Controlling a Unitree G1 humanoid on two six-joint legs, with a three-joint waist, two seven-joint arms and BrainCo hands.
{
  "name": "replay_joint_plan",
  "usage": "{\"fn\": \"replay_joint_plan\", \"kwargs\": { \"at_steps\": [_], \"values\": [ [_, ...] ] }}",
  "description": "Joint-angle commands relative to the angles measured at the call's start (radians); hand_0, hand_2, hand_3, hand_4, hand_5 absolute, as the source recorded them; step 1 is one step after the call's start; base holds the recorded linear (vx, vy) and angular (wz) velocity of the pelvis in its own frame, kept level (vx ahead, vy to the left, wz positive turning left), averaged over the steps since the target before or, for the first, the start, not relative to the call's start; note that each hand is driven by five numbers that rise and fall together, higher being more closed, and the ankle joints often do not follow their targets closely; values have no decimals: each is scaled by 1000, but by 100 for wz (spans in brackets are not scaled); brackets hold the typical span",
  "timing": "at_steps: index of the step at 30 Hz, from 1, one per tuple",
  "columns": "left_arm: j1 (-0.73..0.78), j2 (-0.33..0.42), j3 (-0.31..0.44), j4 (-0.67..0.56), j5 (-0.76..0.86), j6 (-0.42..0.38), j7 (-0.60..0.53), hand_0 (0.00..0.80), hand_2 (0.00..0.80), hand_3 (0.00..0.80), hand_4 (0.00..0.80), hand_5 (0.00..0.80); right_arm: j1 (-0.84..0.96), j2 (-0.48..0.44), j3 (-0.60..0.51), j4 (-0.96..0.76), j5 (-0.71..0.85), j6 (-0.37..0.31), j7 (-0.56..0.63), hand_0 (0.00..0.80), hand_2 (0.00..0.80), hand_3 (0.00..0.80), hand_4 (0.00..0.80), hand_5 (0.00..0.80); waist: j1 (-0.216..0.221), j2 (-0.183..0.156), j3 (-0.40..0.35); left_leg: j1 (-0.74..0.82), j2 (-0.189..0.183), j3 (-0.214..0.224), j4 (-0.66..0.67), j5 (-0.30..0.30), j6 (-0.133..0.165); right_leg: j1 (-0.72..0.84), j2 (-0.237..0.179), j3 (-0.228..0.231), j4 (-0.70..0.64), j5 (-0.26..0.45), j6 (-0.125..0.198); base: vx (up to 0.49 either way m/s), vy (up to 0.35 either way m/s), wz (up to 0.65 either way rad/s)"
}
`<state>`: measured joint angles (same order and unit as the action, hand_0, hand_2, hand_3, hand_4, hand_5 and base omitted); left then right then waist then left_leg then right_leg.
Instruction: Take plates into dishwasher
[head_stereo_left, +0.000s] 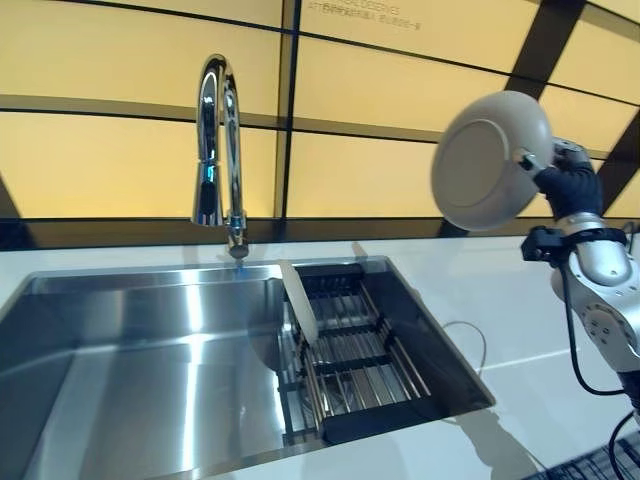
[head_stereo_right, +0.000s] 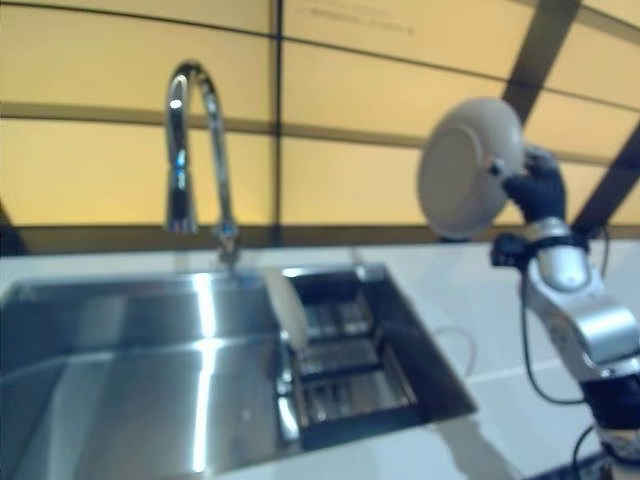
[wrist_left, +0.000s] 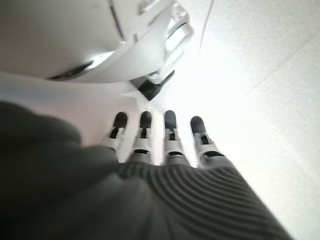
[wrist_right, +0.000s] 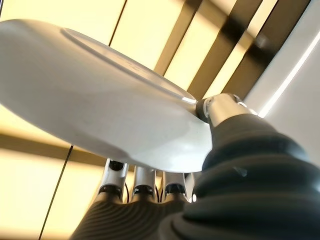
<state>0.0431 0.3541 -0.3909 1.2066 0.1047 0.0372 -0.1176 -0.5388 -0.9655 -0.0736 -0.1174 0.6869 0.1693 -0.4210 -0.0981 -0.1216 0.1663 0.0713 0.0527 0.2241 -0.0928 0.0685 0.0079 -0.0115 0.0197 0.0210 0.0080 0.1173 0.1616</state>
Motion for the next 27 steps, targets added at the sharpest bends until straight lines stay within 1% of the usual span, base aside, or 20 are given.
{"fn": "replay_joint_plan", "kwargs": {
  "at_steps": [1, 3, 4, 6, 7, 8, 9, 10, 11, 12, 14, 15, 16, 17, 18, 22, 24, 25, 26, 27],
  "values": [
    [-48, 28, -36, 22, 65, -7, -3, 0, 0, 0, 0, 0, 29, -55, -89, -51, -57, -86, -28, 800, 800, 800, 800, 800, -39, -3, -29, 51, -58, 4, 32, -145, 34, -93, -100, -36, 99, 40, 36, -36, 75, -66],
    [-49, 35, -28, 19, 56, 7, 3, 0, 0, 0, 0, 0, 83, -51, -118, -44, -78, -107, -8, 800, 800, 800, 800, 800, -49, -6, -18, 60, -51, 55, 27, -144, 32, -114, -119, -97, 107, 58, 43, -75, 61, -68],
    [-51, 39, -20, 20, 49, 13, 8, 0, 0, 0, 0, 0, 110, -56, -135, -39, -59, -119, -1, 800, 800, 800, 800, 800, -60, -5, -13, 68, -45, 82, 19, -140, 32, -121, -125, -112, 111, 65, 47, -74, 42, -69],
    [-60, 43, -6, 20, 45, 21, 5, 0, 0, 0, 0, 0, 147, -60, -159, -33, -44, -130, 15, 800, 800, 800, 800, 800, -68, -2, -10, 74, -37, 113, 14, -141, 32, -119, -140, -128, 125, 65, 52, -88, 17, -72],
    [-71, 44, 1, 22, 34, 25, 5, 0, 0, 0, 0, 0, 178, -63, -180, -28, -24, -137, 29, 800, 800, 800, 800, 800, -80, 0, -11, 71, -30, 137, 10, -135, 30, -111, -156, -138, 130, 70, 54, -167, -34, -111],
    [-83, 45, 6, 26, 20, 28, 7, 0, 0, 0, 0, 0, 224, -57, -211, -23, -8, -144, 63, 800, 800, 800, 800, 800, -91, 5, -17, 61, -13, 182, 6, -123, 25, -95, -192, -159, 150, 84, 57, -177, -60, -112],
    [-90, 46, 9, 28, 14, 28, 7, 0, 0, 0, 0, 0, 245, -50, -222, -19, -5, -151, 82, 800, 800, 800, 800, 800, -95, 7, -20, 55, -2, 206, 6, -117, 20, -84, -207, -167, 154, 87, 58, -84, -42, -105],
    [-95, 46, 8, 29, 11, 26, 8, 0, 0, 0, 0, 0, 259, -46, -229, -15, -5, -151, 90, 800, 800, 800, 800, 800, -98, 15, -24, 62, 4, 199, 6, -139, 16, -67, -215, -163, 158, 71, 72, -36, -34, -52],
    [-99, 48, 9, 32, 1, 25, 9, 0, 0, 0, 0, 0, 264, -40, -231, -13, -3, -154, 103, 800, 800, 800, 800, 800, -101, 18, -25, 59, 13, 211, 6, -136, 13, -62, -227, -168, 168, 73, 71, -62, -70, -40],
    [-107, 50, 14, 37, -7, 20, 10, 0, 0, 0, 0, 0, 270, -32, -230, -6, 1, -157, 119, 800, 800, 800, 800, 800, -104, 21, -30, 54, 26, 235, 6, -131, 8, -52, -244, -173, 176, 74, 71, -149, -125, -31],
    [-111, 55, 16, 41, -25, 12, 11, 0, 0, 0, 0, 0, 270, -19, -223, 9, 0, -160, 150, 800, 800, 800, 800, 800, -101, 24, -39, 43, 43, 268, 9, -123, 2, -26, -261, -188, 179, 66, 70, -187, -204, -53],
    [-112, 57, 21, 44, -28, 2, 14, 0, 0, 0, 0, 0, 263, -12, -212, 22, 1, -159, 166, 800, 800, 800, 800, 800, -96, 25, -47, 34, 55, 289, 12, -116, -3, -5, -259, -205, 169, 39, 68, -209, -274, -94],
    [-113, 59, 24, 43, -33, 0, 13, 0, 0, 0, 0, 0, 256, -10, -201, 30, -4, -162, 175, 800, 800, 800, 800, 800, -92, 25, -54, 26, 62, 300, 13, -109, -6, 14, -245, -209, 153, 7, 63, -164, -236, -110],
    [-113, 60, 25, 43, -33, 0, 13, 0, 0, 0, 0, 0, 254, -9, -198, 31, -5, -162, 178, 800, 800, 800, 800, 800, -91, 25, -55, 23, 64, 303, 14, -106, -8, 20, -240, -209, 148, -2, 61, -183, -322, -170],
    [-115, 61, 32, 48, -33, -6, 15, 0, 0, 0, 0, 0, 252, -14, -183, 38, 6, -167, 190, 800, 800, 800, 800, 800, -84, 21, -70, -4, 78, 321, 17, -85, -18, 73, -194, -224, 66, -84, 46, -184, -345, -159],
    [-129, 58, 55, 60, -50, -11, 48, 0, 0, 0, 0, 0, 213, -18, -135, 19, 35, -161, 195, 800, 800, 800, 800, 800, -57, 0, -70, -50, 101, 357, 34, -55, -41, 111, -145, -270, 5, -125, 26, -196, -427, -79],
    [-140, 48, 65, 62, -39, -18, 65, 0, 0, 0, 0, 0, 185, -19, -106, 1, 24, -142, 172, 800, 800, 800, 800, 800, -45, -3, -62, -73, 113, 339, 39, -38, -58, 124, -117, -262, -14, -136, 3, -160, -536, -64],
    [-140, 34, 63, 55, -44, -35, 70, 0, 0, 0, 0, 0, 165, -27, -90, -19, 2, -112, 151, 800, 800, 800, 800, 800, -38, 6, -50, -88, 123, 302, 44, -16, -80, 120, -97, -247, -5, -156, -20, -144, -488, -31],
    [-138, 21, 58, 51, -46, -56, 67, 0, 0, 0, 0, 0, 147, -26, -75, -19, -7, -102, 153, 800, 800, 800, 800, 800, -35, 14, -39, -98, 131, 285, 46, -2, -93, 117, -89, -242, 6, -171, -39, -129, -376, -12],
    [-138, 16, 57, 51, -41, -66, 66, 0, 0, 0, 0, 0, 139, -25, -69, -17, -12, -98, 157, 800, 800, 800, 800, 800, -36, 16, -34, -102, 133, 280, 47, 2, -97, 116, -86, -241, 9, -176, -45, -83, -209, 5]
  ]
}}
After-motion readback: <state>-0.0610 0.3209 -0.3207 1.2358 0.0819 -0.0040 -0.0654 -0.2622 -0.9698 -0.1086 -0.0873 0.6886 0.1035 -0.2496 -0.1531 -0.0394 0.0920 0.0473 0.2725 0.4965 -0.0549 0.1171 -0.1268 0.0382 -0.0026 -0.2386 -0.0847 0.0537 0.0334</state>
